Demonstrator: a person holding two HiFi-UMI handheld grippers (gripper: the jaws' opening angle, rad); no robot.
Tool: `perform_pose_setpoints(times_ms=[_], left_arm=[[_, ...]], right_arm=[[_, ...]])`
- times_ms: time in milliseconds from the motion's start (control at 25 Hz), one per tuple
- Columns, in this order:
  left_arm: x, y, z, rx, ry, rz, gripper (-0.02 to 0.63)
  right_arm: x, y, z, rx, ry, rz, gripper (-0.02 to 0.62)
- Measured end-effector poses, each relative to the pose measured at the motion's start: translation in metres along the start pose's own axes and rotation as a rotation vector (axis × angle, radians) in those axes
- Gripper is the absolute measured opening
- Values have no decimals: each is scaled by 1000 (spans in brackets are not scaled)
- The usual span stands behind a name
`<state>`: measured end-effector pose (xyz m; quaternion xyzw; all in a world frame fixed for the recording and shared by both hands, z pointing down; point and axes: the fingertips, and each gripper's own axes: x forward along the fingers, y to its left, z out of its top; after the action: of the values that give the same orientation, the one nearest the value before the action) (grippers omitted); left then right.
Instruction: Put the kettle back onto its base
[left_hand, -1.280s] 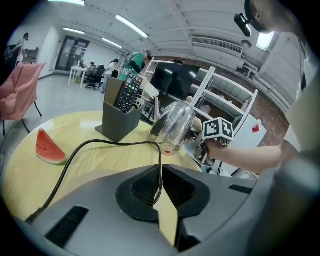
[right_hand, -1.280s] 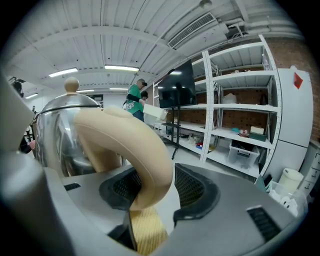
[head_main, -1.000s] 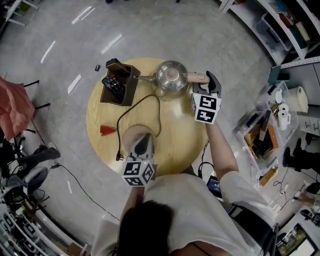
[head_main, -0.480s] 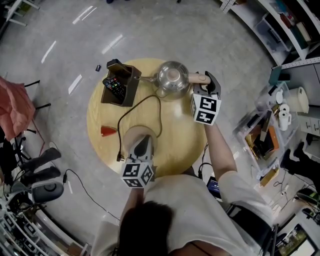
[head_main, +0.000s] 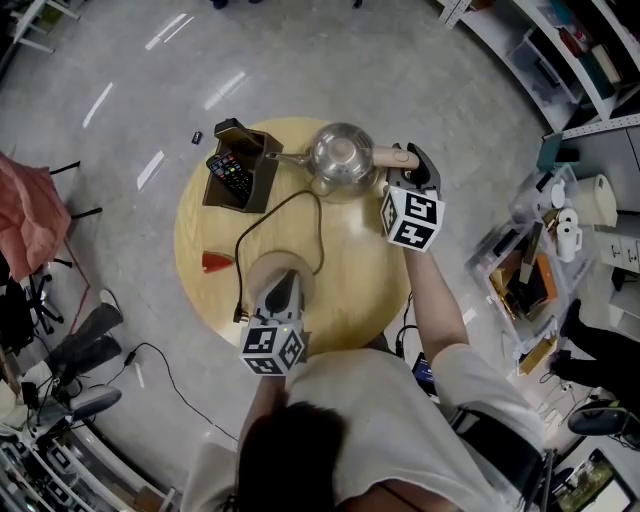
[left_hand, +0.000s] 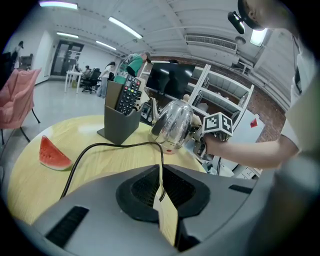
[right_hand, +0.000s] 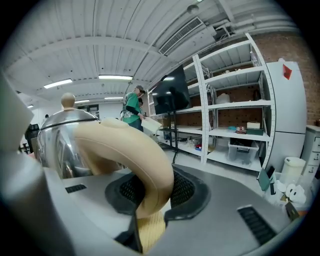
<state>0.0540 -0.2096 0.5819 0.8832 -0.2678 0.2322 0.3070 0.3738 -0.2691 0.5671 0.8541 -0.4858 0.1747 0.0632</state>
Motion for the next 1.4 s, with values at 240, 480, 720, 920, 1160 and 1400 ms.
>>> perform_pose_setpoints(times_ms=[240, 480, 720, 920, 1160, 1400], left_arm=[[-4, -3, -2, 1, 0, 3, 38], [-7, 2, -9, -1, 7, 6, 38], [-9, 6, -9, -2, 6, 7, 38], [-9, 6, -8, 0, 1, 0, 38], [-10, 6, -10, -1, -5, -3, 38], [-16, -4, -8, 2, -23, -11, 38]], right_arm=[[-6, 0, 2, 12, 2, -9, 112], [-8, -2, -2, 41, 6, -28, 112], [-12, -8, 0, 74, 0, -43, 112], [-18, -13, 5, 107, -9, -48, 114], [-25, -15, 16, 158, -33, -38, 114], [-36, -10, 34, 162, -57, -14, 114]])
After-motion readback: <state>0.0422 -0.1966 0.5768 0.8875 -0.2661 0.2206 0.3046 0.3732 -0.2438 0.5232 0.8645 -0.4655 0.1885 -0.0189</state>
